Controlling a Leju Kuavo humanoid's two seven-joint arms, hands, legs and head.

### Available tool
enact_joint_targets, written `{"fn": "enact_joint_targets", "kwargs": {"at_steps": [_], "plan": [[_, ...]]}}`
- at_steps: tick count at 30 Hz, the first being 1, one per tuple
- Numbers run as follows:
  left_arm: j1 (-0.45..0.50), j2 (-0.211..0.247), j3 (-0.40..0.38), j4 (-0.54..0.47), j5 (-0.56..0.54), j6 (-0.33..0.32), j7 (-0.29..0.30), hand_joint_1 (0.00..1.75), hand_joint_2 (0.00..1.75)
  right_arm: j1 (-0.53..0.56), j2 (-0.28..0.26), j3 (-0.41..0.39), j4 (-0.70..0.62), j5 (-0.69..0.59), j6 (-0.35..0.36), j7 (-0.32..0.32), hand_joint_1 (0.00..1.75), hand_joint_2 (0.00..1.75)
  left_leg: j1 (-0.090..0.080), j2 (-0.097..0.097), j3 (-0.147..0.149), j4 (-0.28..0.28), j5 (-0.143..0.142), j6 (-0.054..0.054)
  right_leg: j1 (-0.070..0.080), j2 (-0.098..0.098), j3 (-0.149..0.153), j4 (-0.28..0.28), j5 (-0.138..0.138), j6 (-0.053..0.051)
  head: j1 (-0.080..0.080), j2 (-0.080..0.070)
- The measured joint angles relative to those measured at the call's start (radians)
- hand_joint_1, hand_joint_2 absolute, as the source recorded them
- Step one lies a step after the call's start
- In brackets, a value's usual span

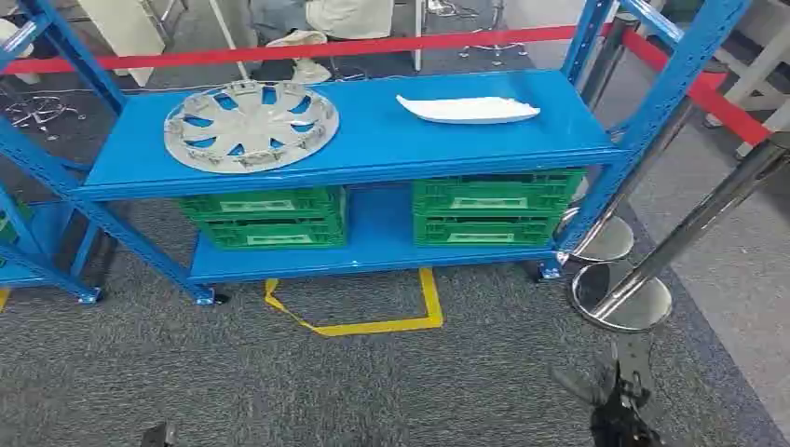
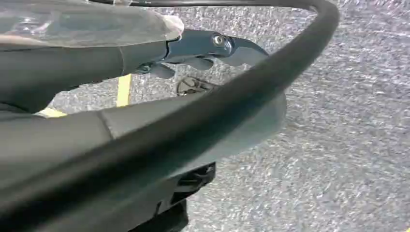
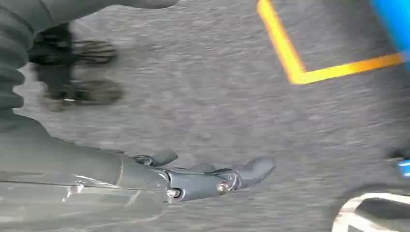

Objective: Take the parts from the cabinet and place them on the table.

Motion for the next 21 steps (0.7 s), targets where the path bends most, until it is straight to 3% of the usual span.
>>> {"fn": "enact_joint_targets", "kwargs": {"at_steps": [1, 2, 11, 21], "plan": [[-0.004, 0.002, -0.018, 0.005, 0.016, 0.001, -0.005, 0.00, 1.75, -0.010, -0.002, 0.008, -0.028, 0.016, -0.009, 0.004, 0.00, 1.75, 0.000, 0.000, 0.000, 0.000, 0.000, 0.000, 0.000, 0.000, 0.000, 0.000, 0.000, 0.000, 0.000, 0.000], [-0.007, 0.006, -0.034, 0.007, 0.032, 0.001, -0.010, 0.00, 0.00, -0.018, -0.002, 0.013, -0.050, 0.034, -0.017, 0.010, 0.00, 1.75, 0.000, 0.000, 0.000, 0.000, 0.000, 0.000, 0.000, 0.000, 0.000, 0.000, 0.000, 0.000, -0.001, 0.000], [-0.026, 0.021, -0.132, 0.030, 0.130, 0.004, -0.027, 0.00, 0.00, -0.059, -0.001, 0.061, -0.296, 0.200, -0.039, 0.063, 0.00, 1.75, 0.000, -0.001, -0.001, 0.000, 0.001, 0.000, 0.000, -0.001, 0.010, 0.000, 0.001, 0.000, 0.000, 0.000], [-0.044, 0.034, -0.206, 0.053, 0.249, 0.000, -0.048, 0.00, 0.00, -0.091, 0.015, 0.120, -0.617, 0.326, 0.026, 0.079, 0.00, 1.75, 0.000, -0.002, 0.000, 0.000, 0.002, -0.001, 0.000, -0.001, 0.010, 0.001, 0.001, 0.000, 0.000, 0.000]]}}
